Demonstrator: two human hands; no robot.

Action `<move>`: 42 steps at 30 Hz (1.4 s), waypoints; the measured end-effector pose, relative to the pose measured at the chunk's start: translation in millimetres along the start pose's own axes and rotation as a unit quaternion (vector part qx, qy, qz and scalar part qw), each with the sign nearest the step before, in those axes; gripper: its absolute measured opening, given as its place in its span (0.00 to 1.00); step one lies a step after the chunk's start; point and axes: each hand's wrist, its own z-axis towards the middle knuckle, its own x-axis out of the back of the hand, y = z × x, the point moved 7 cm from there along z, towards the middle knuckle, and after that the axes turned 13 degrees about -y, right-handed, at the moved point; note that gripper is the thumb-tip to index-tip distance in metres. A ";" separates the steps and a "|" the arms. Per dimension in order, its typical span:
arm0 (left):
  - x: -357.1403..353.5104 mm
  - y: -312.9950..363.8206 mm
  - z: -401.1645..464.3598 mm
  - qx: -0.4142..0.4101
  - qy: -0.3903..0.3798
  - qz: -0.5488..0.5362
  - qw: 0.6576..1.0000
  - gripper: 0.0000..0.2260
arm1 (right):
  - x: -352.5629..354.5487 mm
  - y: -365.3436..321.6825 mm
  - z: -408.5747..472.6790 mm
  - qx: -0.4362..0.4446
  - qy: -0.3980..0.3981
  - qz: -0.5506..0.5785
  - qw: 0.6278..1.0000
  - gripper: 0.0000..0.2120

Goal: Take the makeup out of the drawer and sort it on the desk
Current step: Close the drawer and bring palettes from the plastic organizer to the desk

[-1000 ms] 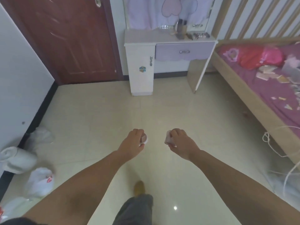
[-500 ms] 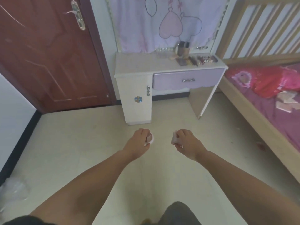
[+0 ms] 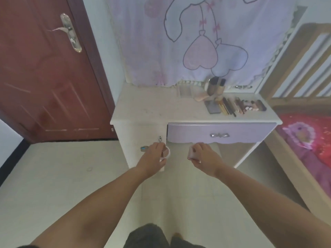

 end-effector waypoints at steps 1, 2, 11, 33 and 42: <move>4.8 -4.1 19.3 0.005 -0.001 -0.003 1.000 0.16 | 8.4 7.5 18.1 0.004 -0.008 -0.001 1.000 0.15; 8.8 -8.3 38.4 0.010 -0.003 -0.003 1.000 0.17 | 16.4 14.4 35.9 0.007 -0.015 -0.007 1.000 0.15; 28.3 -53.3 224.3 0.012 -0.051 -0.011 0.999 0.17 | 62.3 88.9 199.8 0.009 -0.034 0.000 0.999 0.17; 34.0 -117.6 448.3 0.016 -0.105 0.011 0.994 0.19 | 87.4 168.3 409.3 0.090 -0.079 -0.009 0.993 0.18; 27.0 -129.2 430.0 0.058 -0.118 0.019 0.991 0.33 | 106.9 187.0 389.1 0.059 -0.037 -0.006 0.998 0.11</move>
